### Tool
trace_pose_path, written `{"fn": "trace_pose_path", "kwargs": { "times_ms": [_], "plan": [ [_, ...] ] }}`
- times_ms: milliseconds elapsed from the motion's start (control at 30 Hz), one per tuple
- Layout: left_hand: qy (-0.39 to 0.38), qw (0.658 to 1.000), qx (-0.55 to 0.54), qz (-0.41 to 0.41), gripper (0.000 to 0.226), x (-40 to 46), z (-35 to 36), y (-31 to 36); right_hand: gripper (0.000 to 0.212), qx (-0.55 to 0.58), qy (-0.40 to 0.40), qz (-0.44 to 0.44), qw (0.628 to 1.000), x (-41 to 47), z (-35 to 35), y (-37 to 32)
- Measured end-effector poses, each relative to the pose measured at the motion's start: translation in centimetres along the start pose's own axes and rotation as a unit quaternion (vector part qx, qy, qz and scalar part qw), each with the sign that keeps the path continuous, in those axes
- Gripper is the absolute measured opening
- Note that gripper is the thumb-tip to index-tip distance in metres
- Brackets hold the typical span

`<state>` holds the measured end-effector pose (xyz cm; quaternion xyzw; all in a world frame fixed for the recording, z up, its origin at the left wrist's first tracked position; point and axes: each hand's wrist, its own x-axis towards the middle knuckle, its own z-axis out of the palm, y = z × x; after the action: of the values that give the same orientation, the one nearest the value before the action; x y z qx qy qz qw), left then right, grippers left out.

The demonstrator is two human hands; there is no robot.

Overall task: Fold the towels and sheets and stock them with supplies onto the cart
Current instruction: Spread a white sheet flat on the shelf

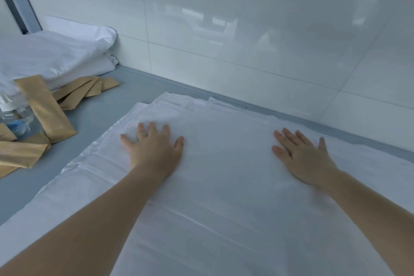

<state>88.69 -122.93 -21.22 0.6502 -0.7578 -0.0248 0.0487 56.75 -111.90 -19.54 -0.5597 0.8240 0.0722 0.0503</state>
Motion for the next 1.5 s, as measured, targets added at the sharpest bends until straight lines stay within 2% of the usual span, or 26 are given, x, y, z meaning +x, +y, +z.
{"fn": "trace_pose_path", "kwargs": {
  "times_ms": [67,133,233,333,433,500,600,667,733,800,867,900,967,1033,1067,1133,1200,1267,1333,1400,1500],
  "plan": [
    [0.05,0.998,0.026,0.038,0.05,-0.6,-0.6,0.6,0.062,-0.02,0.015,0.049,0.998,-0.9,0.1,2.3],
    [0.082,0.993,0.023,0.085,0.043,-2.0,-1.0,2.6,0.058,0.006,0.072,0.018,0.997,-2.5,0.6,2.1],
    [0.048,0.981,-0.055,0.178,0.046,-6.2,-0.9,8.9,0.05,0.102,0.11,-0.105,0.983,-5.3,1.5,-0.2],
    [-0.006,0.962,-0.08,0.262,0.05,-11.1,0.3,15.6,0.048,0.095,0.081,-0.14,0.982,-5.7,2.8,-0.2],
    [-0.034,0.951,-0.067,0.3,0.063,-13.9,1.8,19.5,0.049,0.075,0.07,-0.107,0.989,-3.7,2.9,3.3],
    [-0.032,0.945,-0.039,0.323,0.072,-14.4,2.8,20.5,0.05,0.074,0.065,-0.047,0.994,-2.1,2.9,6.8],
    [-0.037,0.95,-0.021,0.31,0.079,-13.7,3.5,21.4,0.053,0.027,0.056,0.121,0.991,-1.7,2.1,13.1],
    [-0.043,0.954,-0.017,0.298,0.081,-13.1,3.3,21.9,0.051,-0.011,0.105,0.18,0.978,-2.5,1.8,14.8],
    [-0.044,0.955,-0.02,0.294,0.081,-12.8,3.2,22.6,0.049,0.032,0.144,0.106,0.983,-3.7,2.2,13.2],
    [-0.043,0.955,-0.017,0.292,0.079,-12.6,3.4,22.8,0.05,0.118,0.101,-0.034,0.987,-5.2,3.1,10.0],
    [-0.041,0.957,-0.016,0.286,0.077,-12.4,3.6,22.7,0.057,0.107,0.058,-0.091,0.988,-6.5,4.2,9.3],
    [-0.04,0.957,-0.018,0.286,0.076,-12.3,3.7,22.7,0.059,0.089,0.056,-0.065,0.992,-6.4,4.2,11.0],
    [-0.04,0.956,-0.019,0.29,0.076,-12.2,3.7,22.7,0.058,0.074,0.042,0.08,0.993,-6.4,3.7,16.4],
    [-0.037,0.956,-0.016,0.292,0.076,-12.2,3.8,22.9,0.058,0.096,0.007,0.246,0.965,-7.3,2.8,21.6],
    [-0.034,0.956,-0.013,0.291,0.076,-12.2,3.8,22.8,0.058,0.098,-0.004,0.286,0.953,-7.7,2.5,22.7],
    [-0.031,0.957,-0.009,0.288,0.076,-12.1,3.9,22.8,0.058,0.061,0.027,0.262,0.963,-8.0,2.7,21.2],
    [-0.033,0.957,-0.008,0.287,0.076,-12.0,3.8,22.9,0.056,0.072,0.064,0.161,0.982,-8.3,3.4,16.6],
    [-0.038,0.957,-0.01,0.287,0.072,-12.0,3.7,23.0,0.058,0.095,0.061,0.064,0.992,-9.1,4.3,12.0],
    [-0.037,0.957,-0.019,0.289,0.067,-11.9,3.6,22.9,0.064,0.09,0.042,0.025,0.995,-10.2,5.2,10.3],
    [-0.033,0.955,-0.028,0.293,0.061,-12.0,3.5,22.7,0.063,0.085,0.034,0.067,0.994,-11.2,5.3,12.8],
    [0.002,0.955,-0.048,0.294,0.054,-12.5,3.1,22.5,0.059,0.088,0.007,0.223,0.971,-13.8,4.8,19.5]
  ]
}}
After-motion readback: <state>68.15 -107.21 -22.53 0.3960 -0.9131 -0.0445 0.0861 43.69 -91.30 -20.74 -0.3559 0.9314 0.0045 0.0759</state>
